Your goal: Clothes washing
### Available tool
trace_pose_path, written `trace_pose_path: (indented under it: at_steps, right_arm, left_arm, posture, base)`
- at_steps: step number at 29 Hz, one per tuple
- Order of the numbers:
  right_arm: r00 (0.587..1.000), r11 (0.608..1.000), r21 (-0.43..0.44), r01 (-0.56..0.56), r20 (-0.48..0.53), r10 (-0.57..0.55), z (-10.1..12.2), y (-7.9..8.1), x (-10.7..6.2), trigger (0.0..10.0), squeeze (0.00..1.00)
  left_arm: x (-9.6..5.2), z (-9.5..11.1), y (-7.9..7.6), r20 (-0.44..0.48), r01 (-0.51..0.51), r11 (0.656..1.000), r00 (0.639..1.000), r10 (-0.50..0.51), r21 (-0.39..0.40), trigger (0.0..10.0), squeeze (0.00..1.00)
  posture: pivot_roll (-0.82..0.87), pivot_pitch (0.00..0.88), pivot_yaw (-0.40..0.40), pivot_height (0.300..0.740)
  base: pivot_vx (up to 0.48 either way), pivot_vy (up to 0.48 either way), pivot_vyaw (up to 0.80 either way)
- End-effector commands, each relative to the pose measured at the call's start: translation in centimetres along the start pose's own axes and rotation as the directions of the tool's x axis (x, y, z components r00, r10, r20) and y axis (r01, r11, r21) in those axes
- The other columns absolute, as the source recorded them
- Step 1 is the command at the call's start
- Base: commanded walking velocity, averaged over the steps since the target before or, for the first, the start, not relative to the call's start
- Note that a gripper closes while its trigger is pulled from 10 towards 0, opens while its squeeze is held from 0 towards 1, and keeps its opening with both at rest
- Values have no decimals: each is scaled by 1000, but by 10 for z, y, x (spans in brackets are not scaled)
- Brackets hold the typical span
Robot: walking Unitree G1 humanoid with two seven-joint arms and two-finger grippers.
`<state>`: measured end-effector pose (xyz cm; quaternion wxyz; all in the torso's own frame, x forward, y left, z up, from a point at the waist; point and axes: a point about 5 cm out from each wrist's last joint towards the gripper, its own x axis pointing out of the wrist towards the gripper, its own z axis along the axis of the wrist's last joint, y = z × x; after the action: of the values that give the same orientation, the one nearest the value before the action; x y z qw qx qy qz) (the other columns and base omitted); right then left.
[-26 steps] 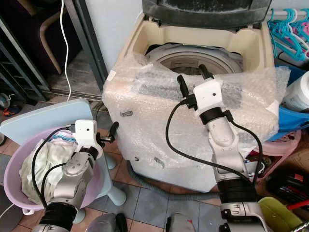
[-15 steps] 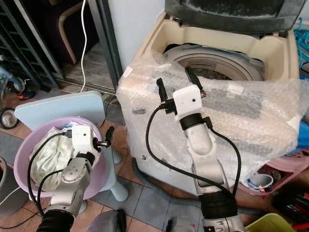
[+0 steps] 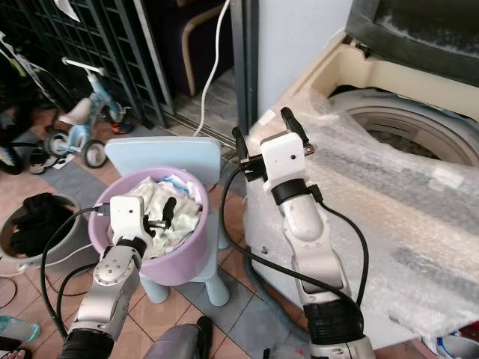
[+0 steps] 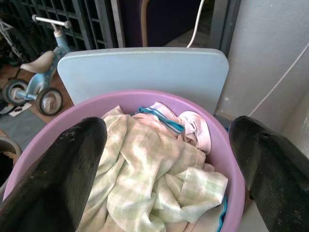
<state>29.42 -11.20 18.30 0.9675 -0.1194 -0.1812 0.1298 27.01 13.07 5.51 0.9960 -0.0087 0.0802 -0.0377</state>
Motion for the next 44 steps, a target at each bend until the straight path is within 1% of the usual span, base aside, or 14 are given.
trace_pose_path:
  at_steps: [1, 7, 9, 10, 11, 12, 23, 26, 32, 36, 37, 40, 42, 44]
  right_arm:
    - [1000, 1000, 17, -12, 16, 12, 6, 3, -1, 10000, 1000]
    - [1000, 999, 45, -20, -9, 21, 3, 5, -1, 10000, 1000]
    - [1000, 999, 47, -20, -14, 21, 2, 4, 0, 10000, 953]
    - [1000, 999, 49, -18, -19, 19, 2, 4, 0, 10000, 427]
    - [1000, 998, 52, -17, -22, 18, 2, 4, 0, 10000, 47]
    - [1000, 999, 52, -18, -24, 20, 2, 4, 0, 10000, 0]
    - [999, 998, 63, -32, -39, 34, 0, 6, -1, 10000, 0]
    - [998, 997, 65, -35, -43, 38, 0, 6, -2, 10000, 0]
    - [997, 996, 76, -49, -60, 54, -3, 8, -6, 10000, 0]
    - [987, 989, 105, -107, -112, 119, -10, 14, -17, 10000, 0]
    - [975, 982, 120, -147, -151, 164, -16, 17, -28, 10000, 0]
    - [963, 974, 135, -181, -179, 203, -20, 21, -39, 10000, 0]
    - [945, 962, 161, -220, -210, 252, -23, 27, -47, 10000, 0]
    - [891, 936, 179, -303, -296, 345, -35, 39, -56, 10000, 0]
  left_arm:
    - [2, 5, 0, 9, 8, 1000, 1000, -9, 19, 10000, 0]
    - [2, 4, -3, -6, 22, 1000, 1000, -22, -4, 10000, 0]
    - [2, 4, -3, -8, 27, 1000, 1000, -27, -3, 10000, 0]
    - [2, 4, -3, -12, 30, 1000, 999, -30, -9, 10000, 0]
    - [2, 3, -4, -16, 31, 999, 999, -32, -17, 10000, 0]
    - [2, 3, -4, -17, 32, 999, 999, -33, -17, 10000, 0]
    - [3, 3, -3, -21, 38, 999, 999, -38, -18, 10000, 0]
    - [3, 4, -2, -20, 36, 999, 999, -35, 13, 10000, 0]
    - [4, 7, -5, 7, 103, 994, 995, -103, -35, 10000, 0]
    - [10, 9, -3, 6, 92, 995, 996, -92, -38, 10000, 0]
    - [15, 12, -1, 13, 92, 995, 996, -92, -36, 10000, 0]
    - [20, 15, 1, 30, 96, 995, 995, -95, -37, 10000, 0]
    - [23, 18, 2, 34, 94, 995, 995, -93, -40, 10000, 0]
    - [24, 19, 3, 35, 93, 995, 995, -92, -40, 10000, 0]
  posture:
    - [-111, 73, 64, 740]
    - [-114, 76, 63, 740]
    - [-113, 76, 62, 740]
    - [-113, 76, 62, 740]
    - [-113, 77, 62, 740]
    - [-112, 77, 62, 740]
    - [-116, 74, 64, 740]
    - [-117, 75, 65, 740]
    - [-120, 78, 65, 740]
    - [-128, 89, 63, 740]
    - [-135, 99, 63, 740]
    - [-145, 107, 63, 740]
    - [-155, 113, 66, 740]
    - [-157, 115, 67, 740]
  base:
    - [0, 0, 800]
    - [0, 0, 438]
    - [0, 0, 0]
    - [0, 480, 0]
    - [0, 480, 0]
    - [0, 480, 0]
    - [0, 480, 0]
    - [0, 0, 0]
    - [0, 0, 0]
    - [0, 0, 0]
    - [0, 0, 0]
    - [0, 0, 0]
    - [298, 0, 0]
    - [347, 0, 0]
